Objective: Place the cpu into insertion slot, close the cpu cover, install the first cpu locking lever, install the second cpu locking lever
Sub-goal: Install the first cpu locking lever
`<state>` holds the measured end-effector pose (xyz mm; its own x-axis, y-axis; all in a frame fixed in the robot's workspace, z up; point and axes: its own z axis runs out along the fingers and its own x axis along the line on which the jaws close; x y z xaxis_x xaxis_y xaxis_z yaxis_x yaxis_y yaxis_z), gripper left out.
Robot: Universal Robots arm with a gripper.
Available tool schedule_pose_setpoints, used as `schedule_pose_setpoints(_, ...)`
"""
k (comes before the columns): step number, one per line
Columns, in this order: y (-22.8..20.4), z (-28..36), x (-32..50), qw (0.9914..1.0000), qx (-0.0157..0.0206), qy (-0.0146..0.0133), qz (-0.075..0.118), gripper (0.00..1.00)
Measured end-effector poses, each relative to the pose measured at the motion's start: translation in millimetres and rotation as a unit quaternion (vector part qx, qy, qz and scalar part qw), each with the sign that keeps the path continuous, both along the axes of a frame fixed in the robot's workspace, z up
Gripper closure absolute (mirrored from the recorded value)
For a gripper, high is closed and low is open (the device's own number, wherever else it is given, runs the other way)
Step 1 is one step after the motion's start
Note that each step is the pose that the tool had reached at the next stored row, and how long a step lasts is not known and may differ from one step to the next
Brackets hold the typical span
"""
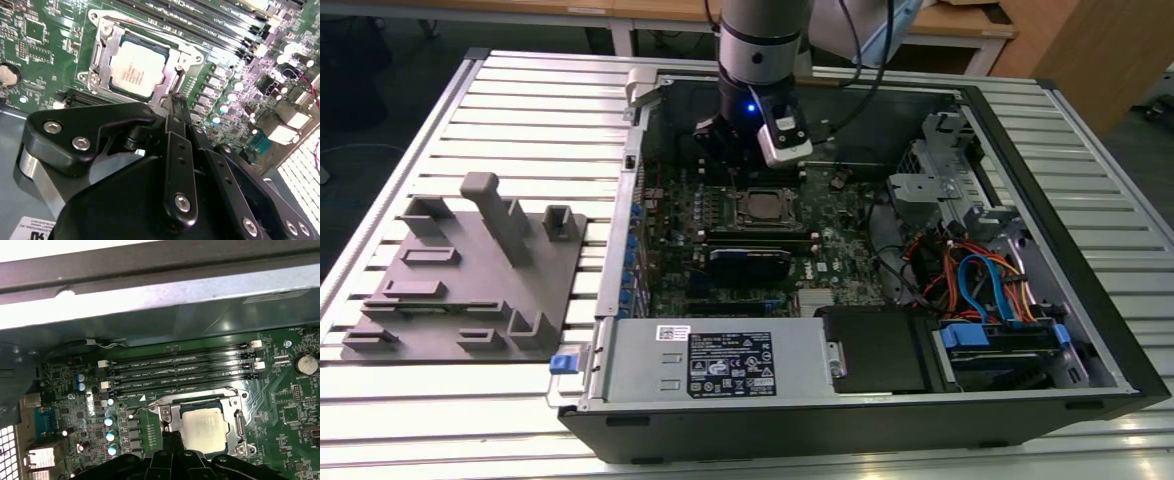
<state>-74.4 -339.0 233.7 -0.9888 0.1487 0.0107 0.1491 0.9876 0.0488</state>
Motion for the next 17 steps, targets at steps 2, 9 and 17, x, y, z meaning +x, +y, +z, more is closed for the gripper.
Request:
schedule_pose_setpoints(2,0.0,0.0,-0.1,1.0,0.0,-0.0001,0.0,0.9)
schedule_pose_setpoints(9,0.0,0.0,-0.4,1.0,0.0,-0.0001,0.0,0.9)
schedule_pose_setpoints(17,0.0,0.0,-4.9,1.0,0.0,-0.0001,0.0,0.9)
